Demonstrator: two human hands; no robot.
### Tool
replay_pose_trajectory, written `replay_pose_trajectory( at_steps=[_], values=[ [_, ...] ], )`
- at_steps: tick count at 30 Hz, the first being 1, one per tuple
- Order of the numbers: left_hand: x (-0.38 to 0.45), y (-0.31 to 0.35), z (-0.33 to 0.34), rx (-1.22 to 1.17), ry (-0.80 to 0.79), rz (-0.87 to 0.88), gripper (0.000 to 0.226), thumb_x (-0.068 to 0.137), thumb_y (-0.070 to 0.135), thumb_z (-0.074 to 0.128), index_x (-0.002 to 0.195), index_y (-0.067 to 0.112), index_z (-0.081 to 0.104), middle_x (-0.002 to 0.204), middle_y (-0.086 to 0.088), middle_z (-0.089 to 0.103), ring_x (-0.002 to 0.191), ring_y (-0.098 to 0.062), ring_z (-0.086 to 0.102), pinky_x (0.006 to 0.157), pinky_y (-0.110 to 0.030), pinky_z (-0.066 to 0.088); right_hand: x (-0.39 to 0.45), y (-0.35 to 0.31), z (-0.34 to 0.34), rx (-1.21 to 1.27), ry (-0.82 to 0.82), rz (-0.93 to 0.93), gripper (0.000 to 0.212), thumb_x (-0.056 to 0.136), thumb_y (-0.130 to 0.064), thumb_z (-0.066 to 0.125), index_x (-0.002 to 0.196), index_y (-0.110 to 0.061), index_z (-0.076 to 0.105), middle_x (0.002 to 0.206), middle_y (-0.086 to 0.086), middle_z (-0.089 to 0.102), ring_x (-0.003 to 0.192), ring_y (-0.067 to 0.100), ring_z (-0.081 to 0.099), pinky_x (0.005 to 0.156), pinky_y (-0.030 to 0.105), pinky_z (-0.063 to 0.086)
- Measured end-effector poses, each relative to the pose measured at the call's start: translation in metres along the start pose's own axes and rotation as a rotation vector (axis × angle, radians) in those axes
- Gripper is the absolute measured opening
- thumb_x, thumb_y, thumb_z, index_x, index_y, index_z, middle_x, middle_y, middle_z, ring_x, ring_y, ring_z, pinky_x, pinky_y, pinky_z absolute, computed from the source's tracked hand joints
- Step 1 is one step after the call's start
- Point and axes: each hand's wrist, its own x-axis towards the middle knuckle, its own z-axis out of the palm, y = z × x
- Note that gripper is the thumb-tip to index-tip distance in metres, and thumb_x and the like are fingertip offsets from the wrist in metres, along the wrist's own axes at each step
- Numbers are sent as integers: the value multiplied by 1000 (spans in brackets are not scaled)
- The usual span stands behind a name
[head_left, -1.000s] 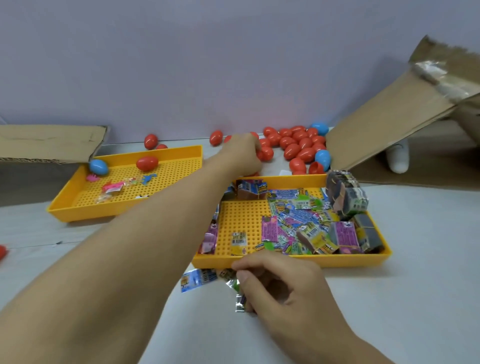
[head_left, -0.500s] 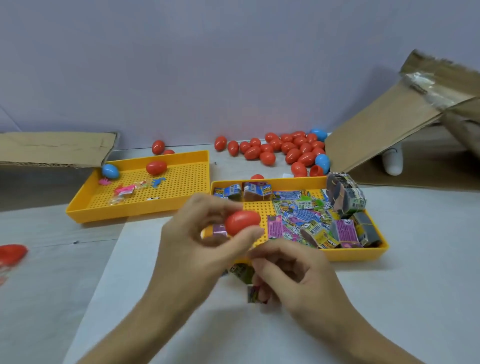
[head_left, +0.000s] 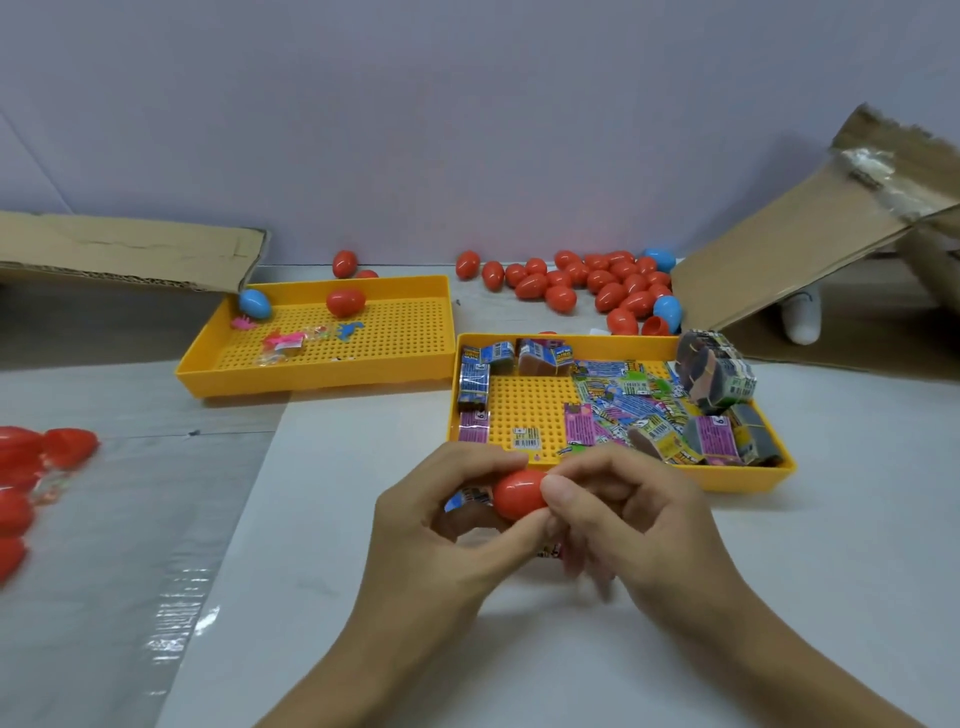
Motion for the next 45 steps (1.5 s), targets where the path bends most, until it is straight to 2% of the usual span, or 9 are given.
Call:
replay_pose_trajectory(
  at_steps=[6,13,18,23,27,30,36,41,45],
  values=[
    [0,-1,-1,-84,-12,-49,39,69,20,85,107,23,75,102,-6,71,90,-26,72,74,-27,59,4,3,-7,4,21,52,23,82,-37,68,81,-15,71,63,17,68,43,21,58,39,23,41],
    [0,3,-2,-130,26,-114,29,73,27,77,101,21,76,95,-1,76,91,-16,73,76,-18,56,3,3,-12,36,15,84,23,79,-38,67,76,-16,71,58,14,65,42,25,58,39,20,40],
    [1,3,-2,-124,20,-146,26,74,31,75,97,18,77,95,-5,75,91,-24,73,78,-31,60,3,3,-12,40,0,92,23,80,-38,66,74,-16,70,59,15,66,42,25,59,39,22,41],
    [0,4,-2,-121,13,-151,23,76,30,74,96,20,78,94,-5,76,89,-23,74,74,-28,60,4,4,-12,34,-11,101,25,81,-38,66,75,-14,70,58,14,66,42,23,59,40,20,41],
    [0,5,-1,-113,22,-152,20,75,31,74,92,21,79,90,-4,76,80,-21,74,70,-23,58,3,4,-12,31,-12,109,27,81,-40,65,74,-13,69,57,14,65,41,23,58,40,19,40],
    [0,7,0,-112,32,-158,17,75,33,74,83,18,78,78,-6,73,65,-18,71,62,-22,57,3,4,-11,5,-3,125,37,81,-44,64,72,-8,66,55,15,64,38,22,56,38,19,38],
    [-1,6,-1,-75,56,-218,32,75,46,72,66,15,72,58,-10,65,44,-24,62,50,-25,52,1,3,-9,-45,-7,132,47,83,-49,60,64,-6,60,48,14,61,32,21,51,35,17,35],
    [-1,5,-1,-66,50,-236,34,75,48,71,65,16,72,57,-10,65,43,-24,61,49,-26,52,1,1,-9,-34,-8,138,48,82,-49,60,64,-4,60,47,14,60,30,21,50,36,14,36],
    [-1,5,-1,-71,37,-215,29,76,45,71,72,17,76,64,-9,68,51,-23,66,55,-28,56,1,1,-8,-32,-4,129,45,82,-47,62,64,-6,61,48,14,61,32,21,51,36,15,36]
  ],
)
